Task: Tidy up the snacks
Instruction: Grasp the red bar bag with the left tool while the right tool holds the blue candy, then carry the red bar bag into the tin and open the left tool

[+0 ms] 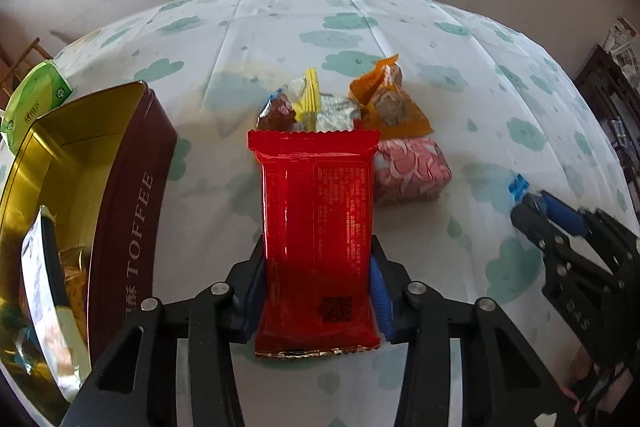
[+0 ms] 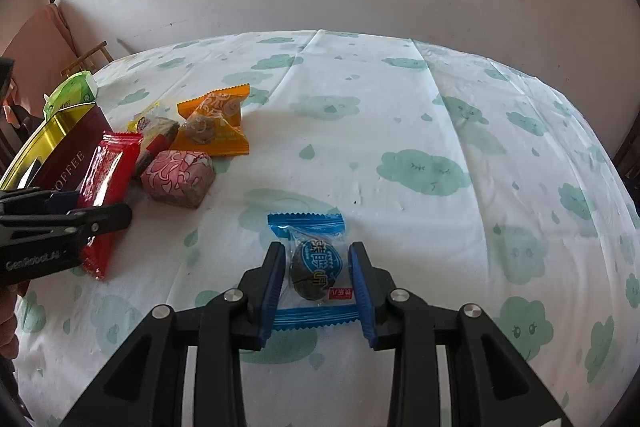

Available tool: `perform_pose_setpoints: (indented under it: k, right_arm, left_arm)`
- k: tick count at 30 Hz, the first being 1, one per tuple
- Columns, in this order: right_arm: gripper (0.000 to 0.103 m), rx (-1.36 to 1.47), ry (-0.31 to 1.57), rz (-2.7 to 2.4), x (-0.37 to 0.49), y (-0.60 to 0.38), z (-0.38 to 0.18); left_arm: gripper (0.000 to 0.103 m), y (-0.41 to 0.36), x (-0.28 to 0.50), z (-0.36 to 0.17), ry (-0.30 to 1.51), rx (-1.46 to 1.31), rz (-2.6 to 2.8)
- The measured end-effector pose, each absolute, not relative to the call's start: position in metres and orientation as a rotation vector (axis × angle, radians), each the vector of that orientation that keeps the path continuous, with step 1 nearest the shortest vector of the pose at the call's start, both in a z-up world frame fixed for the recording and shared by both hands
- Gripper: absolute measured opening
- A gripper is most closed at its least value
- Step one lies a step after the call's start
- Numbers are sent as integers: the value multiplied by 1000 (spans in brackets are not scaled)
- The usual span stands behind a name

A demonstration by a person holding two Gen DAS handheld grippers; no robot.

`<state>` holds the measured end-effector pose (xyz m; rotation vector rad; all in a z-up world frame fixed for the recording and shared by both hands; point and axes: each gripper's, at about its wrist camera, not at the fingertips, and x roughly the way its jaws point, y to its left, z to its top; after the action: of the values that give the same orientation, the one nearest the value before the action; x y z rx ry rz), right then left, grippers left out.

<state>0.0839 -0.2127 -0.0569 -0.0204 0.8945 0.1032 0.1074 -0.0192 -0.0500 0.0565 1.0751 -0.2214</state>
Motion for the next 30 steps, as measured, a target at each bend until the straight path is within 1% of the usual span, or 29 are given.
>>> perform_pose_setpoints:
  k: [14, 23, 30]
  right_arm:
    - [33, -61, 896, 83, 84, -206, -57]
    - [33, -71, 896, 78, 84, -205, -57]
    - [33, -72, 896, 77, 84, -205, -57]
  left_arm:
    - [40, -4, 69, -30, 1033, 114, -218]
    - [40, 17, 56, 7, 975, 96, -208]
    - [40, 57, 49, 37, 918, 109, -175]
